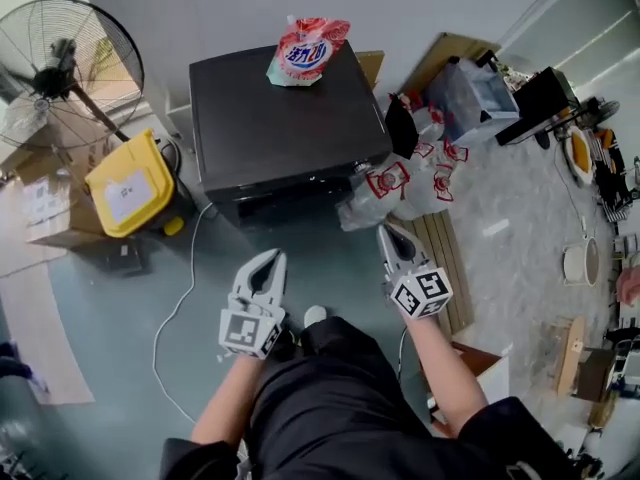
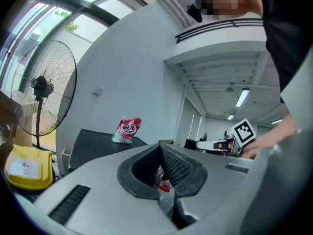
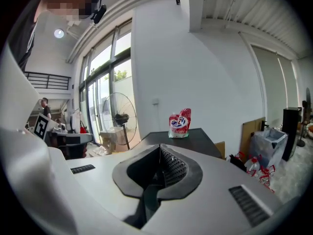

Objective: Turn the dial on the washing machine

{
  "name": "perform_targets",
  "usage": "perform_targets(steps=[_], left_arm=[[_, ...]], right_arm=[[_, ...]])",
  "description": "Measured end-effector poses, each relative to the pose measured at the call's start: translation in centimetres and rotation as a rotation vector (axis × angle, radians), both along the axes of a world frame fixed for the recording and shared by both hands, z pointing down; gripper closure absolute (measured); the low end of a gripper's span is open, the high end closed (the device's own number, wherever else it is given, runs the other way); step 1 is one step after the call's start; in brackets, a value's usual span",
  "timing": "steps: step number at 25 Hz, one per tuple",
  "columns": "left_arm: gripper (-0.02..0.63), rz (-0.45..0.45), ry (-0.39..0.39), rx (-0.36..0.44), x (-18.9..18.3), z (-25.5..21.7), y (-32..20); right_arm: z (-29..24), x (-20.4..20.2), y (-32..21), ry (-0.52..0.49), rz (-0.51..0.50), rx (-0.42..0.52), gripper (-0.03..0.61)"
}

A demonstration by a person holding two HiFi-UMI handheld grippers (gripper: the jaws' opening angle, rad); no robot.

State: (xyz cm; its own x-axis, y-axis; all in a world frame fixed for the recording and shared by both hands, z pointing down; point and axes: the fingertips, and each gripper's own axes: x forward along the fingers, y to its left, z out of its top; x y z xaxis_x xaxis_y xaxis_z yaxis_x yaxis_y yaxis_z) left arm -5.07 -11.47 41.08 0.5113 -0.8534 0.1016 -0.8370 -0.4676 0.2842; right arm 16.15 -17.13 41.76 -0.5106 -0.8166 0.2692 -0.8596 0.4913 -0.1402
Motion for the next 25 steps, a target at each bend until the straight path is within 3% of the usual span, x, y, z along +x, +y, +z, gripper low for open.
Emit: perform_targets(steps=[3,7,10,18,25], left_arm=[[0.611,-0.031,-0.023,-0.004,-1.9,-1.2,0.3],[0.611,-0.057,-0.097,0.051,-2.2,-3.6,0.5],[0.611,-0.127,-0.143,0.052,-2.0,-5.3,0.0],[0.611,-0.351,-0.135,0.084,0.9,-8.0,0.3],[0.611,-0.442,-0.196,0.09,5.2,-8.0,1.2]], right_arm=[[-3.1,0.9,0.1,0.014,0.023,0.042,0.577],[-6.2,3.1,-0.7,0.051,-0.005,0.09,0.577],[-7.3,4.6,-2.1,0.039,-0.038,0.102,0.577],[-8.1,6.5,-4.1,0.005,-0.199,0.13,0.578],[-7.7,8.6,-4.8,-0.011,-0.271,0.142,0.578]])
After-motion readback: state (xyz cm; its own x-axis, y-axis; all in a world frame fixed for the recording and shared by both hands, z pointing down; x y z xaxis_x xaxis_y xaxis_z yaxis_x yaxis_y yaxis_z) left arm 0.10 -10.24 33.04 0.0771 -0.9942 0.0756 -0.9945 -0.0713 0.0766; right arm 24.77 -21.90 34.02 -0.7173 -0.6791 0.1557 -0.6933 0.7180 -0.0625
